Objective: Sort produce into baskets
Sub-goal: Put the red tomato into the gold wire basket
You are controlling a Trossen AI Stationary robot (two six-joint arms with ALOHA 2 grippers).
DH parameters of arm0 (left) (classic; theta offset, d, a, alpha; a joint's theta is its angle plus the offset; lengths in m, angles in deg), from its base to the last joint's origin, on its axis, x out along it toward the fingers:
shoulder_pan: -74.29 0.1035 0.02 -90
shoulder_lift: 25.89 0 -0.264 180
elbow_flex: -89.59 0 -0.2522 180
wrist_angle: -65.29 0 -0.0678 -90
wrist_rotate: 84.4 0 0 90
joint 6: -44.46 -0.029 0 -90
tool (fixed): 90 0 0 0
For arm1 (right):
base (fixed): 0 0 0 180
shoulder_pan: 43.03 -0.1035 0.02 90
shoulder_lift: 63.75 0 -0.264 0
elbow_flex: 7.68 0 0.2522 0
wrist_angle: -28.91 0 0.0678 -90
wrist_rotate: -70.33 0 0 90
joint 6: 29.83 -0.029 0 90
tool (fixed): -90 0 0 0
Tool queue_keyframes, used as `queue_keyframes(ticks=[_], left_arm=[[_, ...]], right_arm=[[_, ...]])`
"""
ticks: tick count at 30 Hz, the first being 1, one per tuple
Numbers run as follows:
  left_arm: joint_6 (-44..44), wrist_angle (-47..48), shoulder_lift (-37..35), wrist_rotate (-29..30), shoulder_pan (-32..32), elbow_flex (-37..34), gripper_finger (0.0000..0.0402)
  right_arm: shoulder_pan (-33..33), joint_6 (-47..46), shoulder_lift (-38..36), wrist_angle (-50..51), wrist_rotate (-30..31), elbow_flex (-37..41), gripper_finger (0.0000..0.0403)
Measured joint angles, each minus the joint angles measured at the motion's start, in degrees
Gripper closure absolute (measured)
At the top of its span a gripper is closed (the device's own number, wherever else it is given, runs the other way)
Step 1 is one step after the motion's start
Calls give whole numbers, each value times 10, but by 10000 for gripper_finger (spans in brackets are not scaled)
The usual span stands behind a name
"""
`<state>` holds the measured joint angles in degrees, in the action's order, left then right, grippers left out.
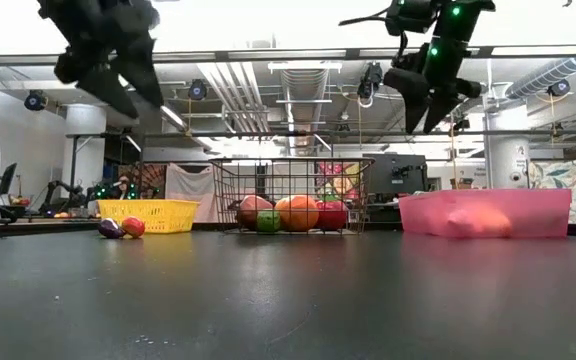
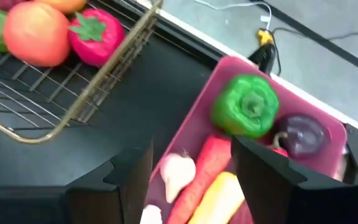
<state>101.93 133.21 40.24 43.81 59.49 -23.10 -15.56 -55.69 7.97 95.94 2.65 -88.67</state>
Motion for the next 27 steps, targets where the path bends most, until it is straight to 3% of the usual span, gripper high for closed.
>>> queue_keyframes(ticks=[11, 27], left_arm=[[17, 7, 107, -74, 108, 0, 86], [-31, 6, 223, -112, 195, -9, 86]], right_arm=[[-1, 16, 16, -4, -1, 3, 193], [-1, 21, 16, -4, -17, 3, 193]])
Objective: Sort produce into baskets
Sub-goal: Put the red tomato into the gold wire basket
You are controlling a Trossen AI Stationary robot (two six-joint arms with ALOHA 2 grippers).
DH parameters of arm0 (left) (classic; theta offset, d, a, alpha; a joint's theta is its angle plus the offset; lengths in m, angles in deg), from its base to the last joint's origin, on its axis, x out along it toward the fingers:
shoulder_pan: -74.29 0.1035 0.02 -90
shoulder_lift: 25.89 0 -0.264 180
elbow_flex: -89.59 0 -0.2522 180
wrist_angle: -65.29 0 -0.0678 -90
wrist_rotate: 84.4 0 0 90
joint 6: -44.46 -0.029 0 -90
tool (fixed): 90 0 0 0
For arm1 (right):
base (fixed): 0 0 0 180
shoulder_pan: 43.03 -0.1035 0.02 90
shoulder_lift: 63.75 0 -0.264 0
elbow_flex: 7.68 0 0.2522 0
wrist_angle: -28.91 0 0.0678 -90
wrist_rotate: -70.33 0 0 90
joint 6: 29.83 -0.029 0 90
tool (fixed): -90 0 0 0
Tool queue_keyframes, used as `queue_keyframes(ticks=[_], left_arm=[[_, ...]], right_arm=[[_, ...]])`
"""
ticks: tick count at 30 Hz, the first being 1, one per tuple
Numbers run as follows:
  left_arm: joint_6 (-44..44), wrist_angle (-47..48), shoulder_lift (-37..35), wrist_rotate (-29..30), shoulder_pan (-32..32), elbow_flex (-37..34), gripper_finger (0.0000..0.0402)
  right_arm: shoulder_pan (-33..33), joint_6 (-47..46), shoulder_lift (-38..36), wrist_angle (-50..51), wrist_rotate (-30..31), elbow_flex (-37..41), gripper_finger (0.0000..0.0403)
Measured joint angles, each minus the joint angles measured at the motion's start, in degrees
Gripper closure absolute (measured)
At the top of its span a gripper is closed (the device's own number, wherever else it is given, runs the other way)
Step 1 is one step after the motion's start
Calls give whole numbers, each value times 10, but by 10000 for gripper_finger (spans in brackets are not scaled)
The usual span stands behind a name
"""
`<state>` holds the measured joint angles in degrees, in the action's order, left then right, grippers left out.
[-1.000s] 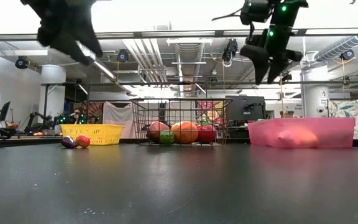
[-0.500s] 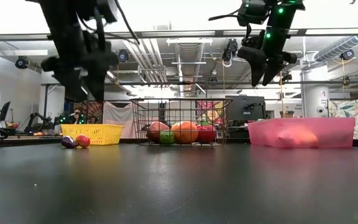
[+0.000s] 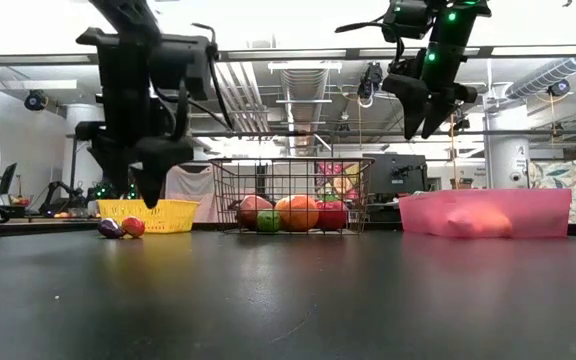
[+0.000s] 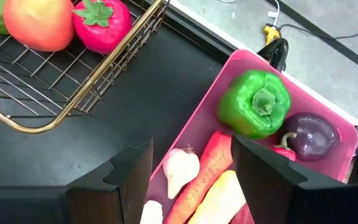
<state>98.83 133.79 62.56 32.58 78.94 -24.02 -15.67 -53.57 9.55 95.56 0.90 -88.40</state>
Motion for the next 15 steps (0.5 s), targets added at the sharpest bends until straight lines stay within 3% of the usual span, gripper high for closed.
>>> queue_keyframes(ticks=[15], left_arm=[[-58, -51, 4, -25, 29, -25, 86]], right_arm=[[0, 4, 0, 0, 0, 6, 193]])
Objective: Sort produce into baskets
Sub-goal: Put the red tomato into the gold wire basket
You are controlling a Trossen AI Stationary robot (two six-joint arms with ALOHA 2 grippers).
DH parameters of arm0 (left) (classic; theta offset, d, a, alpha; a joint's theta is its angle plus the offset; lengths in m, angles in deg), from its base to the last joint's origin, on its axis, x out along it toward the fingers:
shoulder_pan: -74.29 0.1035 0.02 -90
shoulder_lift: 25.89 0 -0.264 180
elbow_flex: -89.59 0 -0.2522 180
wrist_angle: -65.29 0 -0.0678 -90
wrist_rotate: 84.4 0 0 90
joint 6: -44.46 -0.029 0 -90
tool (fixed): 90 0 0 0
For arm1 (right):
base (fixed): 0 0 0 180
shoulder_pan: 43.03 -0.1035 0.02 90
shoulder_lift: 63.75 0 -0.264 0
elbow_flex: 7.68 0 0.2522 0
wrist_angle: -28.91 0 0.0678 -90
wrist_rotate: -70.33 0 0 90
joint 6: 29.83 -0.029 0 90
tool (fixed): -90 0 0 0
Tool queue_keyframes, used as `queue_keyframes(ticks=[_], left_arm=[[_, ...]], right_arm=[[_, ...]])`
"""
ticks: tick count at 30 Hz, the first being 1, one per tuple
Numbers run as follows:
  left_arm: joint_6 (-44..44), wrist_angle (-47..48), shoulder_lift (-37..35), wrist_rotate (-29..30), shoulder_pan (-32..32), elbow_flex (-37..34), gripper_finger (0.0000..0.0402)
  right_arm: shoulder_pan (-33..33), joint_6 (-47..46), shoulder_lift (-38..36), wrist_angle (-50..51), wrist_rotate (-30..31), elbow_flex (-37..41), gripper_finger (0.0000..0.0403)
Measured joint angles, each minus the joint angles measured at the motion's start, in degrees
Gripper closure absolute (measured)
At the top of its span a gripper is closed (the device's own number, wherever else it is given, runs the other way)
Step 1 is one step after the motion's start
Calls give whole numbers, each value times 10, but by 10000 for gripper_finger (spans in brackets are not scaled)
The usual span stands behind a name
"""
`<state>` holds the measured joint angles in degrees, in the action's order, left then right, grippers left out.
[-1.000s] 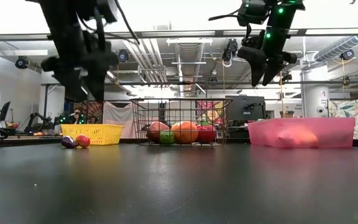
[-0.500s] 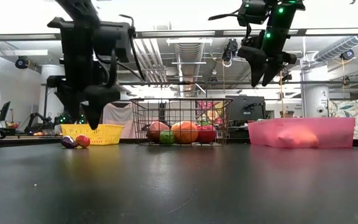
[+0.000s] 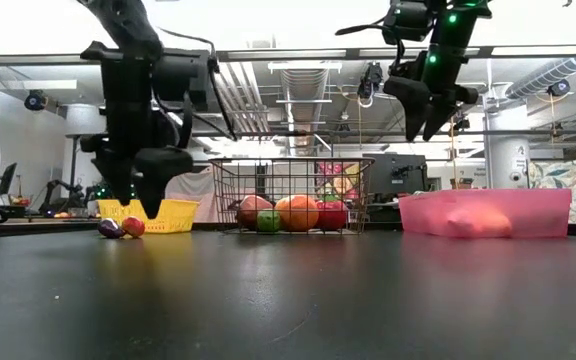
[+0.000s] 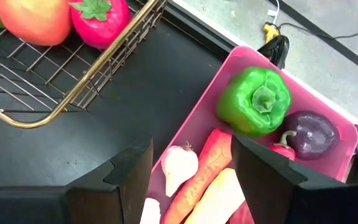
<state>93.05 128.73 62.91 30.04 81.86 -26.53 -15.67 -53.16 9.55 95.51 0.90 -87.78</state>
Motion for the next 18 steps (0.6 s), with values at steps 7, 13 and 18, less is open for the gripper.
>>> queue_keyframes(ticks=[7, 13, 18], left_arm=[[-1, -34, -1, -18, 10, -35, 93], [-5, -59, -1, -30, 16, -50, 120], [-18, -69, -1, -29, 20, -56, 129]], right_arm=[[0, 0, 0, 0, 0, 4, 193], [0, 0, 0, -1, 0, 5, 193], [0, 0, 0, -1, 0, 5, 193]])
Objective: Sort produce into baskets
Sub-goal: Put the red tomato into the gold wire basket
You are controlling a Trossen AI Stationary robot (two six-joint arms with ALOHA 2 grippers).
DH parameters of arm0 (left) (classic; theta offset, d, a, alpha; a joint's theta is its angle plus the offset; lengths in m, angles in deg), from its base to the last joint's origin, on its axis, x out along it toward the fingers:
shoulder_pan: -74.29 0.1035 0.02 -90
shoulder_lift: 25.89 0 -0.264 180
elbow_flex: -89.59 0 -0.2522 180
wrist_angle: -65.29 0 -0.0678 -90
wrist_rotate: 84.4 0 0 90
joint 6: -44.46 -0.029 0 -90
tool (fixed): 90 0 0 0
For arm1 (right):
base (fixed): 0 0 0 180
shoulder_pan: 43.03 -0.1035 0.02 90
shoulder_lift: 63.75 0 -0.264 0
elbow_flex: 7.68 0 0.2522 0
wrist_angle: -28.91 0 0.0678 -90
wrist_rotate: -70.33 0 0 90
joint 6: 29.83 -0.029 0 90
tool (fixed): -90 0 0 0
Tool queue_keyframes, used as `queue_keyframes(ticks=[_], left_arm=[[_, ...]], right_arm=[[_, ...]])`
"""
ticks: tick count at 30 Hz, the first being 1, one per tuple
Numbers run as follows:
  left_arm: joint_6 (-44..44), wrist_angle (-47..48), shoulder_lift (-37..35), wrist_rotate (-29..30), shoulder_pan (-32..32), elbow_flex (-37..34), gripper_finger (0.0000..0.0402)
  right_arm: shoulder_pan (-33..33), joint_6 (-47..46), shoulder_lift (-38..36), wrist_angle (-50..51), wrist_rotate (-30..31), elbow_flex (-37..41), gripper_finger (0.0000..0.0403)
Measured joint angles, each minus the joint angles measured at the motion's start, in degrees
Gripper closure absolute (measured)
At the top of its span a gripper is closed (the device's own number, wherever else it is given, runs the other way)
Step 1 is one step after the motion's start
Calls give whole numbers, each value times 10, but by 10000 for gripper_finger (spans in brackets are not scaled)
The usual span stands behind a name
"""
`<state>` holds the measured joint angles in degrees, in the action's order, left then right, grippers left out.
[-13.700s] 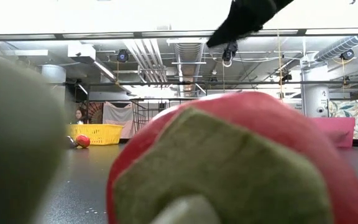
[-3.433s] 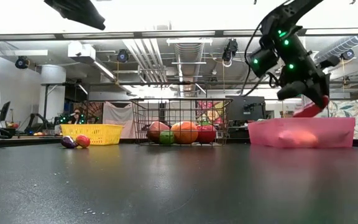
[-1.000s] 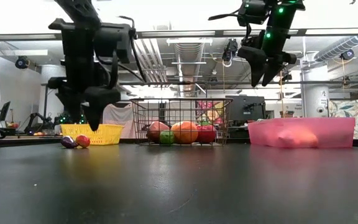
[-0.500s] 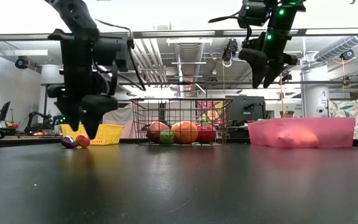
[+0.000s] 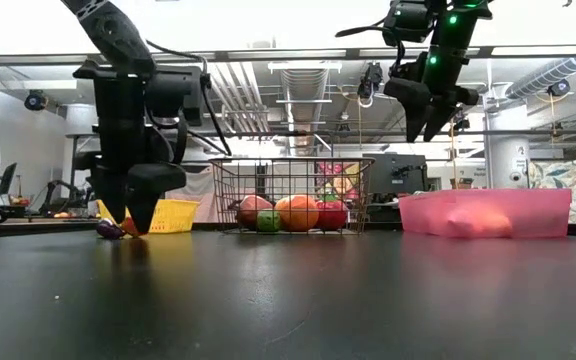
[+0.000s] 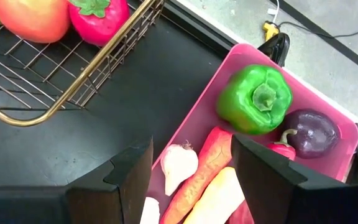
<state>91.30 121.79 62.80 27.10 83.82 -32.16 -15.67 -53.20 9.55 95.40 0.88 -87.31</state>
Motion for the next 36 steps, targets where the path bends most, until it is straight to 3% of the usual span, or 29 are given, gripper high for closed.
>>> queue_keyframes(ticks=[19, 36], left_arm=[[-29, -31, 0, 5, 7, -1, 134], [-27, -25, 0, 4, 8, -1, 224]], right_arm=[[0, 0, 0, -7, 0, 0, 193], [0, 0, 0, -8, 0, 0, 193]])
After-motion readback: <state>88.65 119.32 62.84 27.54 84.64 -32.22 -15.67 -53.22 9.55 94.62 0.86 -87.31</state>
